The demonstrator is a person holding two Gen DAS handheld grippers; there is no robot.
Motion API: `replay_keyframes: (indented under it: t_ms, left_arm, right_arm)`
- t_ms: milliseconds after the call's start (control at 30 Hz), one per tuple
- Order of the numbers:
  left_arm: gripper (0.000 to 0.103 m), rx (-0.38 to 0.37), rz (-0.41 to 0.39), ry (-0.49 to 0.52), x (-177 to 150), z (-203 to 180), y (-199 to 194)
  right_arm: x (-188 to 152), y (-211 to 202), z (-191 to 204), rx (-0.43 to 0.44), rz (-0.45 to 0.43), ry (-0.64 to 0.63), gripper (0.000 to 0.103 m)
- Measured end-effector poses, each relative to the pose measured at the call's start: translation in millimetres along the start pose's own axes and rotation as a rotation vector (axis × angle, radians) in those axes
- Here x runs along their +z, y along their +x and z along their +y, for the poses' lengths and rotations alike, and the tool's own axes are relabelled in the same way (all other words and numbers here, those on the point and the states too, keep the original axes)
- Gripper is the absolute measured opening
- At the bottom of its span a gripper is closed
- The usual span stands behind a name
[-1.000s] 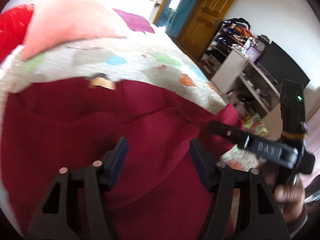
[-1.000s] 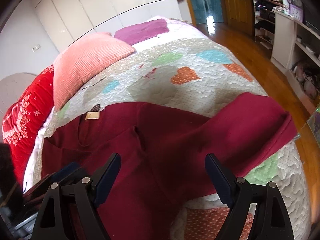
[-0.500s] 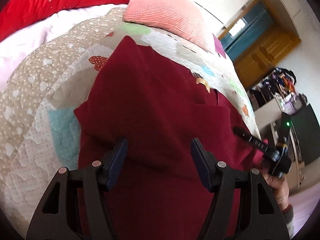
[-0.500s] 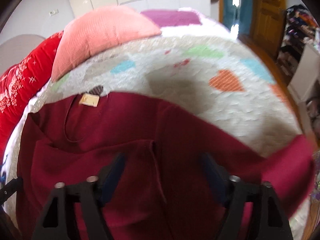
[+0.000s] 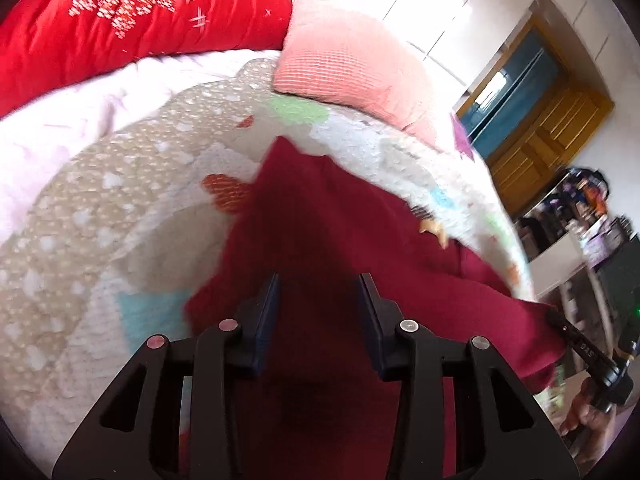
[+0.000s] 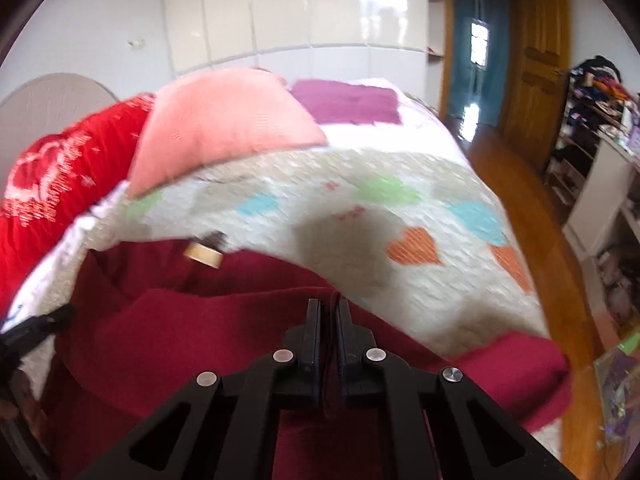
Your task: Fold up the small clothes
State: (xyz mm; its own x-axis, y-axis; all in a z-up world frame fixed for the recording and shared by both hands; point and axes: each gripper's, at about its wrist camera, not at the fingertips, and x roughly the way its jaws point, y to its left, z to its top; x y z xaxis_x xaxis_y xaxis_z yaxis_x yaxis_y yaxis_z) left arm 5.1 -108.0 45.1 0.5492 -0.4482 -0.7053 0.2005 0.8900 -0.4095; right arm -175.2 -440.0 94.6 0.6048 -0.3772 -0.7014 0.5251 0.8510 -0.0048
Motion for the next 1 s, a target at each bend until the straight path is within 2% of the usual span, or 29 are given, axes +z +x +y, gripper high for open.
replay_keyframes:
  t_ms: [67, 133, 167, 267, 300, 400, 433, 500, 567, 700, 800, 900, 933, 967, 1000]
  left_arm:
    - [0.038, 0.039, 0.036, 0.017, -7.2, 4.3, 1.0]
    - [0.038, 0.036, 0.054, 0.02, -12.8, 7.8, -2.7]
    - [0.038, 0.038, 0.049, 0.03, -13.7, 7.8, -5.6]
    - [0.038, 0.06, 0.043, 0.057, -17.5, 5.5, -12.9]
    - [0.038, 0.065, 0.036, 0.061, -18.7, 5.6, -15.0]
    - [0.038, 0.112, 0.013, 0.074, -22.2, 8.5, -16.1]
    - [0.038, 0.117, 0.018, 0.071, -22.3, 11.8, -13.8]
    - [0.038, 0.105, 0.04, 0.034, -22.2, 23.0, -8.1]
    - [0.038, 0.078, 0.046, 0.004, -21.2, 30.4, -6.9]
    - [0.039, 0.058, 0.034, -0.016, -21.4, 39.8, -4.3]
    - [0.039, 0.033, 0.039, -0.028, -20.5, 44.7, -2.2]
    - [0.039, 0.03, 0.041, -0.026, -18.0, 46.1, -1.8]
    - [0.039, 0.028, 0.04, -0.033, -17.2, 47.3, -2.2]
    - [0.039, 0.029, 0.039, -0.037, -16.5, 48.1, -2.8]
    - [0.039, 0.037, 0.032, -0.037, -15.0, 48.1, -3.8]
  right_arm:
    - [-13.8, 19.7, -10.2, -0.033, 0.078, 0.015, 0.006]
    - [-28.5, 42.5, -17.0, -0.031, 0.17, 0.044, 0.006]
    - [-30.8, 45.9, -18.0, -0.037, 0.185, 0.05, 0.007]
    - [-19.8, 25.2, -8.5, -0.059, 0.112, 0.059, 0.014]
    - [-11.6, 15.9, 0.8, -0.019, 0.073, 0.056, 0.02]
    - [9.9, 1.3, 43.5, 0.179, 0.017, 0.025, 0.067]
    - [14.8, 2.1, 60.9, 0.265, 0.005, -0.003, 0.071]
    - [22.5, 17.7, 107.6, 0.428, 0.03, -0.093, 0.071]
    - [23.1, 36.6, 148.0, 0.477, 0.068, -0.195, 0.071]
    - [20.4, 77.0, 213.8, 0.469, 0.109, -0.406, 0.071]
    - [24.4, 104.4, 232.1, 0.457, 0.116, -0.484, 0.07]
    - [20.2, 127.3, 242.7, 0.499, 0.195, -0.532, 0.037]
    - [19.9, 126.9, 243.7, 0.506, 0.178, -0.539, 0.022]
    - [18.1, 123.0, 245.2, 0.517, 0.163, -0.547, 0.012]
    - [17.5, 121.6, 249.8, 0.504, 0.146, -0.551, 0.007]
